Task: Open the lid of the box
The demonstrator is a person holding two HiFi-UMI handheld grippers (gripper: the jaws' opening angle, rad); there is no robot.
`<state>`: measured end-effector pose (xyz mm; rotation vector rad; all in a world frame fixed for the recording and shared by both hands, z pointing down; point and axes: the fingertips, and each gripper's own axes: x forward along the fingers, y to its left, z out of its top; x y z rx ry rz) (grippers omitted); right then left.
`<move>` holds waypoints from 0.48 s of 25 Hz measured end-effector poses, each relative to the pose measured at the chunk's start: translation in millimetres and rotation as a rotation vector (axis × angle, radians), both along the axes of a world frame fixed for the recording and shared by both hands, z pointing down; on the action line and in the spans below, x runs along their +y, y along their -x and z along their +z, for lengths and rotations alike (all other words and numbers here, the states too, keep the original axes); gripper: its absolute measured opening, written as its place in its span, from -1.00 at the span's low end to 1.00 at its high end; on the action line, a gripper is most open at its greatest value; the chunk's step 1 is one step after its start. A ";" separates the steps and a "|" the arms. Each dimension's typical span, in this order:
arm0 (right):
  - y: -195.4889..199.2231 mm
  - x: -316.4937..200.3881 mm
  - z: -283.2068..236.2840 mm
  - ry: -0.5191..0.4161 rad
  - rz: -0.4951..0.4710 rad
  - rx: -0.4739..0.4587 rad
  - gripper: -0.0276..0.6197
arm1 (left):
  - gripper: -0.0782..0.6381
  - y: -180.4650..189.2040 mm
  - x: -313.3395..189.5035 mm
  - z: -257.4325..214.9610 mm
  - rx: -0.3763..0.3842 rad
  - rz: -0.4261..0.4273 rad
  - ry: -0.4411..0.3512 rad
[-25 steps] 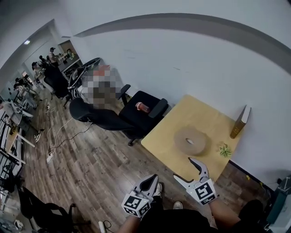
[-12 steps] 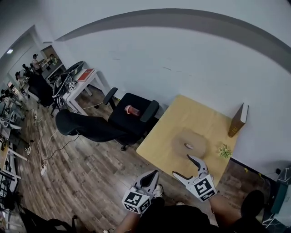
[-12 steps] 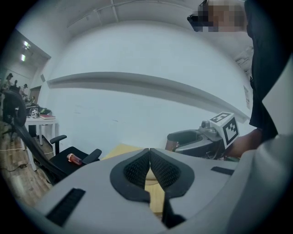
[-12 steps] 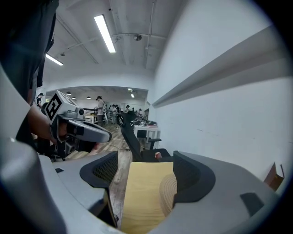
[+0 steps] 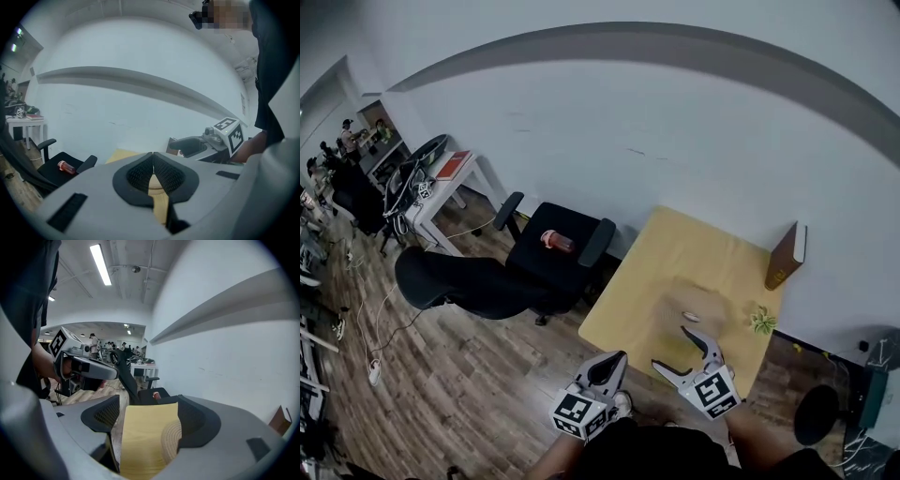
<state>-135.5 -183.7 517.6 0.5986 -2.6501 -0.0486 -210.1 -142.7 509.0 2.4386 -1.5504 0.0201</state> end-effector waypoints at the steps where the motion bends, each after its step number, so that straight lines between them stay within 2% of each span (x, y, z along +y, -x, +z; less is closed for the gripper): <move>1: 1.7 -2.9 1.0 0.002 0.016 0.005 0.30 | -0.73 2.5 -3.4 0.0 0.004 0.014 -0.002; 5: 6.7 -16.9 11.7 0.021 0.085 0.031 0.29 | -0.73 13.5 -19.4 1.2 0.017 0.067 -0.012; 12: 12.5 -40.2 42.6 0.090 0.190 0.100 0.28 | -0.73 49.0 -44.9 6.7 0.017 0.112 -0.016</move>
